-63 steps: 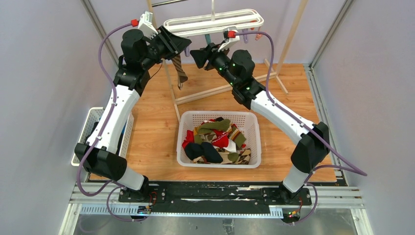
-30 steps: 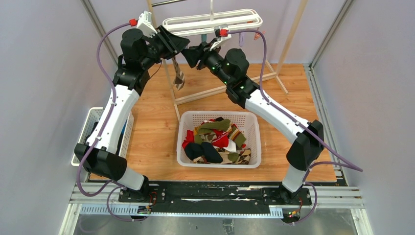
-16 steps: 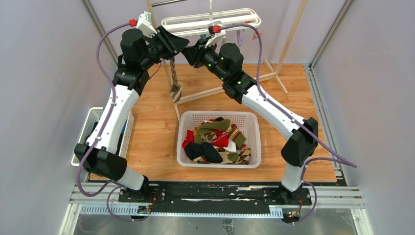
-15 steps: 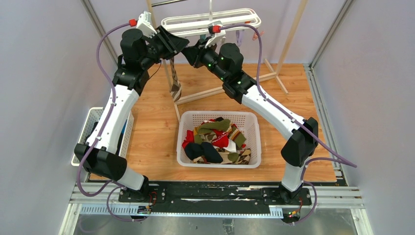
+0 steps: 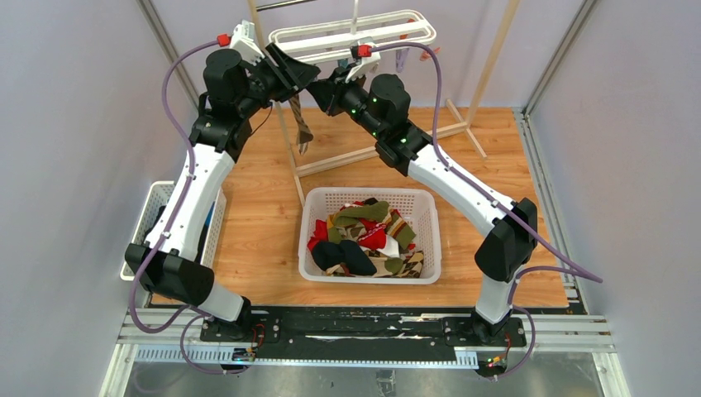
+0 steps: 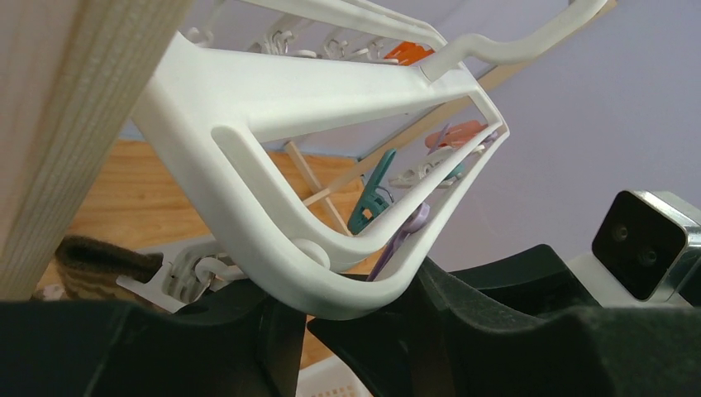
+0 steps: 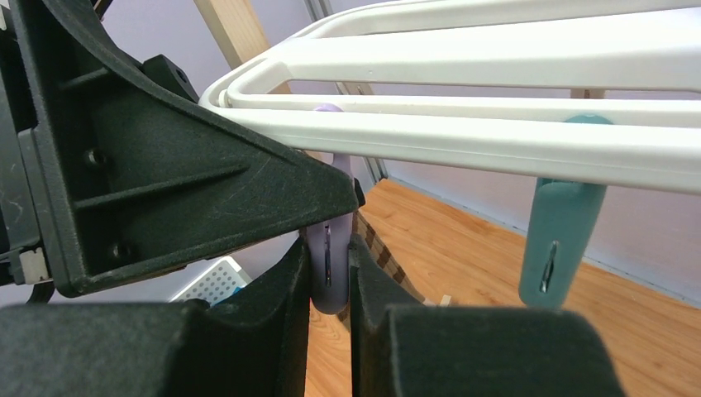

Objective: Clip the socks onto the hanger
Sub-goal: Open the clamp at the hanger.

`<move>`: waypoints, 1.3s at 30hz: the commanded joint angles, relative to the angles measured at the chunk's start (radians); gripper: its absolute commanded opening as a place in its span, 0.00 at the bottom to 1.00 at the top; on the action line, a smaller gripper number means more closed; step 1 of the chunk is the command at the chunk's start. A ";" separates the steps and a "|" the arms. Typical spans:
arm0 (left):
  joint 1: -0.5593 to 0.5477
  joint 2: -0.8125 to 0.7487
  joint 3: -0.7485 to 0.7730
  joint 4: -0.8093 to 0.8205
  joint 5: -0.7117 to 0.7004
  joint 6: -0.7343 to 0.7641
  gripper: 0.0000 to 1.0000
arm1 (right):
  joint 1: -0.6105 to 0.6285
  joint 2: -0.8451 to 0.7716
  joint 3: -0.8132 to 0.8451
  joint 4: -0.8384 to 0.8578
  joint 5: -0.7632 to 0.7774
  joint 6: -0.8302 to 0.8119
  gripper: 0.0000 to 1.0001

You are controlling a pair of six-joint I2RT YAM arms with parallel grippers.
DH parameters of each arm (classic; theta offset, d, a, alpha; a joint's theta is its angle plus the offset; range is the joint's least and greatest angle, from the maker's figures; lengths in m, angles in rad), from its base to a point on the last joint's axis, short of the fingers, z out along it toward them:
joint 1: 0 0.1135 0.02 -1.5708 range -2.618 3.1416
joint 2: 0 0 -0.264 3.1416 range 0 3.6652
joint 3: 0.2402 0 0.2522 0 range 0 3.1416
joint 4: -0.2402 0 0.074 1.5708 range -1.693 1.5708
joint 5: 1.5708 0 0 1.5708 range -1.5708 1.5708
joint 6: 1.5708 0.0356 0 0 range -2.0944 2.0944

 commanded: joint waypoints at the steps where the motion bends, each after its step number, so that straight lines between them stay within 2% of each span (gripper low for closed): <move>1: 0.003 -0.034 0.008 -0.002 -0.045 -0.004 0.48 | 0.017 -0.020 -0.015 0.002 0.000 -0.018 0.00; 4: 0.003 -0.041 0.008 -0.004 -0.053 -0.002 0.56 | 0.020 -0.023 -0.016 0.005 0.017 -0.028 0.00; 8: 0.003 -0.047 0.006 -0.013 -0.071 -0.001 0.59 | 0.022 -0.022 -0.013 0.009 0.032 -0.036 0.00; 16: 0.003 -0.031 0.014 -0.023 -0.063 0.003 0.47 | 0.028 -0.014 -0.004 0.014 0.031 -0.034 0.00; 29: 0.002 -0.025 -0.009 -0.019 -0.035 -0.005 0.56 | 0.032 -0.008 0.011 0.022 0.023 -0.039 0.00; 39: -0.001 -0.009 -0.006 -0.009 -0.036 0.013 0.45 | 0.036 -0.002 0.013 0.022 0.003 -0.032 0.00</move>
